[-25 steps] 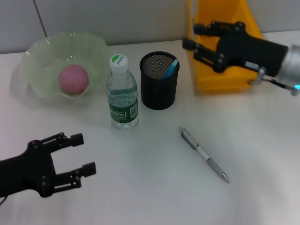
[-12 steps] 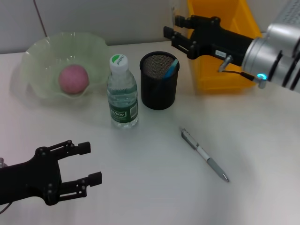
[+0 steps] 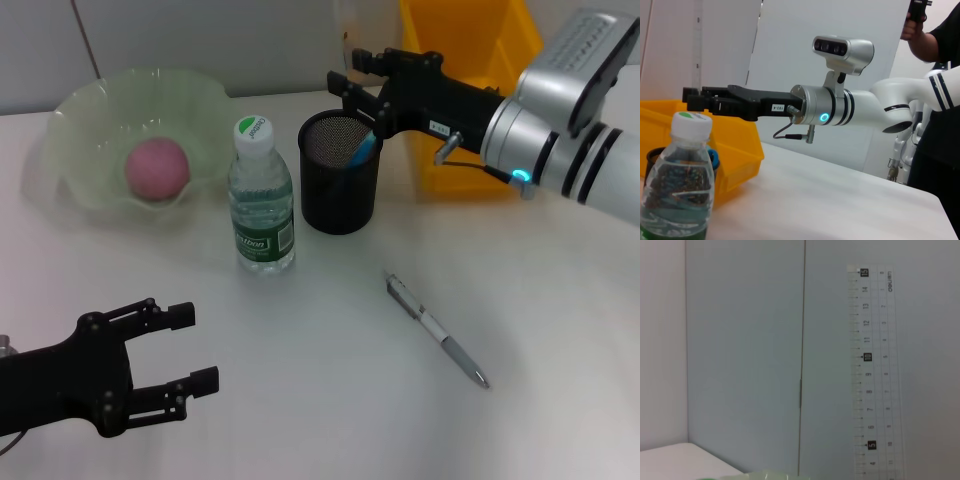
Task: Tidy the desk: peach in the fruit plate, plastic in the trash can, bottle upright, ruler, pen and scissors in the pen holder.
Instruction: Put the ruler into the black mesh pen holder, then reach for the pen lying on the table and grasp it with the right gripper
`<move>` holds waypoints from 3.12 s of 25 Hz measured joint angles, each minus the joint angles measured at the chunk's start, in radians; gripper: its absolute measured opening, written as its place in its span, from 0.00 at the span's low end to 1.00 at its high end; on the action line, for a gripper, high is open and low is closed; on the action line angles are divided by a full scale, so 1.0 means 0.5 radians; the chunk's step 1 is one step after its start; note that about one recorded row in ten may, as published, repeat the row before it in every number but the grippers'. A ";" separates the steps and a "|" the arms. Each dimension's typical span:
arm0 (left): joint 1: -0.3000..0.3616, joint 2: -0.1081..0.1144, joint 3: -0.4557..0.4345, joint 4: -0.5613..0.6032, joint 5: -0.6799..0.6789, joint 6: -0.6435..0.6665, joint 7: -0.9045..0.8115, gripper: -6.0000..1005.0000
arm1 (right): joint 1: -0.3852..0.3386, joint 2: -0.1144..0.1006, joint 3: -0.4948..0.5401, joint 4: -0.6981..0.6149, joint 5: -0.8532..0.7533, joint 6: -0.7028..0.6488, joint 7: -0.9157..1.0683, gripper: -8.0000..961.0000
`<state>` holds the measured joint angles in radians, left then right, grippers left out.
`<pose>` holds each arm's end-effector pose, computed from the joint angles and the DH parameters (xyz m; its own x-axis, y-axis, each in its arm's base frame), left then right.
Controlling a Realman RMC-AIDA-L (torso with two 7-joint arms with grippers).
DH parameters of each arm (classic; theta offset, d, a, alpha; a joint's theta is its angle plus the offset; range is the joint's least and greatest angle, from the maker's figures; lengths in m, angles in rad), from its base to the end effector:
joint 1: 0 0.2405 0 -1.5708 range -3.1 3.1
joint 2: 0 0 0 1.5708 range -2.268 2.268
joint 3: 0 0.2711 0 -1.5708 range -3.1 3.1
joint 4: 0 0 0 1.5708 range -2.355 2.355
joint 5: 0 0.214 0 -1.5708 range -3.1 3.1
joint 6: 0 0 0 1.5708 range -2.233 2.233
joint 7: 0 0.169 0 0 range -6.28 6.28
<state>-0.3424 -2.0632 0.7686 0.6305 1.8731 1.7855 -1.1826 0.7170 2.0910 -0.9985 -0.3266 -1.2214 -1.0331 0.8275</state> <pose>-0.2872 0.2708 -0.0246 0.7568 0.2619 0.5988 0.3599 -0.9318 -0.0473 0.2114 0.4423 -0.0599 0.7826 -0.0187 -0.6222 -0.4398 -0.7240 -0.5314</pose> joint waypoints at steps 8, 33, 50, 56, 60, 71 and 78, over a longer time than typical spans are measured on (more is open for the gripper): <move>0.001 0.006 0.000 0.003 0.002 0.000 0.005 0.81 | -0.003 0.000 0.000 0.109 0.022 0.002 -0.056 0.49; 0.013 0.009 0.000 0.003 0.003 0.002 0.055 0.81 | 0.011 -0.001 0.000 0.161 0.009 0.016 -0.060 0.52; 0.007 0.009 -0.014 0.009 0.003 0.001 0.055 0.81 | -0.004 0.000 0.000 0.150 0.017 0.010 -0.060 0.75; 0.001 0.009 -0.016 0.009 0.003 -0.002 0.055 0.81 | -0.149 -0.010 0.001 -0.036 0.018 -0.222 0.043 0.75; -0.004 0.012 -0.016 0.019 0.003 -0.003 0.042 0.81 | -0.364 -0.016 0.000 -0.353 0.006 -0.393 0.314 0.75; -0.007 0.010 -0.004 0.037 0.003 0.002 0.027 0.81 | -0.732 -0.036 0.060 -1.143 -0.595 -0.781 1.261 0.80; -0.020 0.009 -0.020 0.044 -0.001 -0.003 0.005 0.81 | -0.652 -0.040 0.111 -1.694 -1.405 -1.144 2.239 0.80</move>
<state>-0.3523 -2.0587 0.7588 0.6523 1.8728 1.7840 -1.1800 0.3908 2.0711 -0.9430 -1.1737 -1.9241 -1.6051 1.9469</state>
